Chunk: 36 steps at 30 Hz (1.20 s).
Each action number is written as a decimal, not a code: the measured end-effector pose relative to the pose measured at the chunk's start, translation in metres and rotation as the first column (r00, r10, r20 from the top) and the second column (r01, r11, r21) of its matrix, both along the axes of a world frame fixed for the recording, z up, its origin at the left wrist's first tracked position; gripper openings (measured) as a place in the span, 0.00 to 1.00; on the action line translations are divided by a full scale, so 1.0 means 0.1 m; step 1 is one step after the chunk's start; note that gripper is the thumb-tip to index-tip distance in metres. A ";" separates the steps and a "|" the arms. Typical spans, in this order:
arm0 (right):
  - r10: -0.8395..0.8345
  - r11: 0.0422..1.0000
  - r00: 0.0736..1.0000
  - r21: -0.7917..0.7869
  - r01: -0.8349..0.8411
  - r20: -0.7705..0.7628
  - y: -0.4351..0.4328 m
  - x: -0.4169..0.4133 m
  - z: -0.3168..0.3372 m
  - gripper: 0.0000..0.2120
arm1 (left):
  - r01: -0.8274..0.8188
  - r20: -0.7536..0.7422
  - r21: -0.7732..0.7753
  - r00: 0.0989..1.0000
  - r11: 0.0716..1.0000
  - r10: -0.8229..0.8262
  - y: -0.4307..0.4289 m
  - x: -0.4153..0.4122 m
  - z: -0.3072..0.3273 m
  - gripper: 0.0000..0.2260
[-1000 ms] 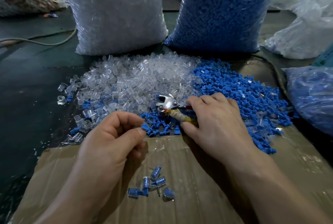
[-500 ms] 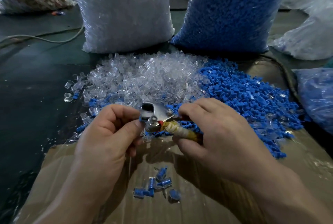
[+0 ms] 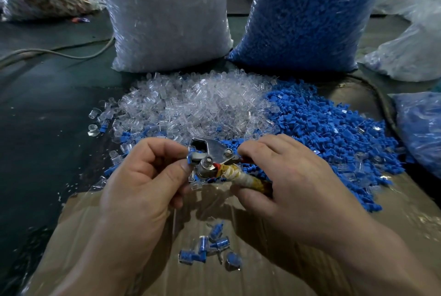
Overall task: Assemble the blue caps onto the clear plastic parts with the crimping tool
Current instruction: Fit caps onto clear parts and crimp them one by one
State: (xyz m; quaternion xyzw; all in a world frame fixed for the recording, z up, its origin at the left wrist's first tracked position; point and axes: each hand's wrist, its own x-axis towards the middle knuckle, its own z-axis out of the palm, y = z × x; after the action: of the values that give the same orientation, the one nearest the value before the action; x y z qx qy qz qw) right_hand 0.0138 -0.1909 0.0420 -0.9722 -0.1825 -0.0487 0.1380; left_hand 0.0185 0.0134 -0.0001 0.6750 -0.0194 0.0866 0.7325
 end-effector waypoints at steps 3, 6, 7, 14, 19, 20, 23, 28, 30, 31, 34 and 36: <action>0.009 1.000 1.000 0.010 -0.009 -0.007 -0.01 0.01 0.00 0.29 | 0.024 -0.011 -0.028 1.000 0.999 -0.024 0.00 0.01 0.00 0.07; 0.013 1.000 1.000 -0.002 -0.013 -0.020 0.01 0.01 0.00 0.28 | 0.029 -0.009 -0.023 1.000 0.999 -0.029 0.02 0.00 0.00 0.07; 0.013 1.000 1.000 -0.014 -0.013 -0.022 0.01 0.02 0.00 0.28 | 0.029 -0.006 -0.013 1.000 1.000 -0.029 0.02 0.00 0.00 0.07; -0.007 1.000 1.000 -0.022 0.007 -0.005 0.04 0.02 0.01 0.25 | 0.032 0.000 0.043 1.000 0.999 -0.032 0.01 -0.03 0.04 0.07; -0.004 1.000 1.000 -0.010 0.004 0.001 0.07 0.02 0.05 0.23 | 0.035 -0.012 0.005 0.999 0.999 -0.035 0.02 -0.05 0.07 0.08; -0.003 1.000 1.000 0.004 0.003 0.005 0.07 0.01 0.05 0.23 | 0.033 -0.020 -0.005 0.999 0.999 -0.033 0.02 -0.06 0.08 0.08; -0.024 0.999 1.000 0.039 0.024 0.019 0.03 -0.01 0.02 0.23 | -0.024 -0.021 0.027 0.999 0.999 0.025 0.02 -0.04 0.08 0.07; -0.174 0.971 0.982 -0.151 0.183 0.072 -0.04 0.14 -0.06 0.33 | -0.015 -0.124 0.212 0.991 0.977 0.042 0.10 0.02 0.03 0.11; -0.206 0.955 0.978 -0.209 0.210 0.042 -0.03 0.21 -0.08 0.34 | 0.059 -0.184 0.272 0.983 0.960 -0.008 0.00 -0.04 0.00 0.11; -0.212 0.951 0.977 -0.226 0.213 0.027 -0.02 0.23 -0.09 0.34 | 0.063 -0.174 0.325 0.985 0.944 -0.005 -0.04 -0.07 -0.02 0.11; -0.210 0.954 0.978 -0.218 0.205 -0.001 -0.01 0.26 -0.11 0.31 | 0.040 -0.140 0.431 0.990 0.901 0.023 -0.10 -0.10 -0.01 0.10; -0.194 0.969 0.981 -0.149 0.196 0.033 -0.01 0.23 -0.10 0.26 | 0.026 -0.129 0.447 0.991 0.894 0.036 -0.09 -0.10 0.01 0.11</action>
State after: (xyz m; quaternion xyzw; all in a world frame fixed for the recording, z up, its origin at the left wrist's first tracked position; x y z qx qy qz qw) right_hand 0.0371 -0.1922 0.0316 -0.9927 -0.0906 -0.0570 0.0564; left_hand 0.0087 0.0047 0.0006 0.8297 0.0124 0.0362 0.5569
